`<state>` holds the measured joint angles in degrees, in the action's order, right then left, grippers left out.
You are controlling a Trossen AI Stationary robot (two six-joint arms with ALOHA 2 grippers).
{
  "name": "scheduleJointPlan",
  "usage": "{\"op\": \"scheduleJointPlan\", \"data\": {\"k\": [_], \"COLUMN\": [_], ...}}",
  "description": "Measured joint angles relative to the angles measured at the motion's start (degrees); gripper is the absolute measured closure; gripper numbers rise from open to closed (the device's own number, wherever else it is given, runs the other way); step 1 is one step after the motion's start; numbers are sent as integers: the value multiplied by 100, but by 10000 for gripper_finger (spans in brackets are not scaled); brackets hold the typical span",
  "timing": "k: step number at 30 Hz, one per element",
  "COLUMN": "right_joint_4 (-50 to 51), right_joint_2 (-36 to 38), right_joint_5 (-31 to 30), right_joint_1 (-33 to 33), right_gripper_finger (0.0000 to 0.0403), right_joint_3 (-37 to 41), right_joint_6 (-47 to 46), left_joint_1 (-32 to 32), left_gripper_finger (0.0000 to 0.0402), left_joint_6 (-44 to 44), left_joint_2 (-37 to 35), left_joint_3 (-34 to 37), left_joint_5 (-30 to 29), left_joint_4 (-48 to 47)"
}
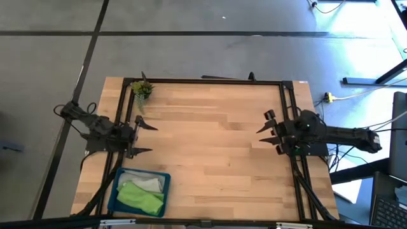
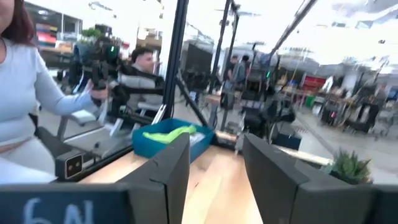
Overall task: Fold microfiber towels
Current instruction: Return to Home Position
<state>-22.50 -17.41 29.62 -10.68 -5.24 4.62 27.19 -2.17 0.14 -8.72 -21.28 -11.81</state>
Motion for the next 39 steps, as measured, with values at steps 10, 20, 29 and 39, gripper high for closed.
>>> {"op": "scheduleJointPlan", "data": {"k": [10, 20, 29, 39], "right_joint_4": [644, 1652, 1823, 1820], "right_joint_2": [1285, 1337, 1337, 1337], "right_joint_5": [-1, -81, -67, -60], "right_joint_1": [-85, -85, -82, -81], "right_gripper_finger": [251, 251, 251, 251], "right_joint_3": [481, 477, 477, 477], "right_joint_6": [-142, 39, 9, 15], "left_joint_1": [-276, -489, -556, -556], "left_gripper_finger": [8, 8, 8, 8], "left_joint_6": [-128, -446, -400, -439], "left_joint_2": [2, 17, 20, 20], "left_joint_3": [454, 456, 454, 454], "left_joint_5": [139, -185, -192, -186], "left_joint_4": [271, 266, 264, 260]}}
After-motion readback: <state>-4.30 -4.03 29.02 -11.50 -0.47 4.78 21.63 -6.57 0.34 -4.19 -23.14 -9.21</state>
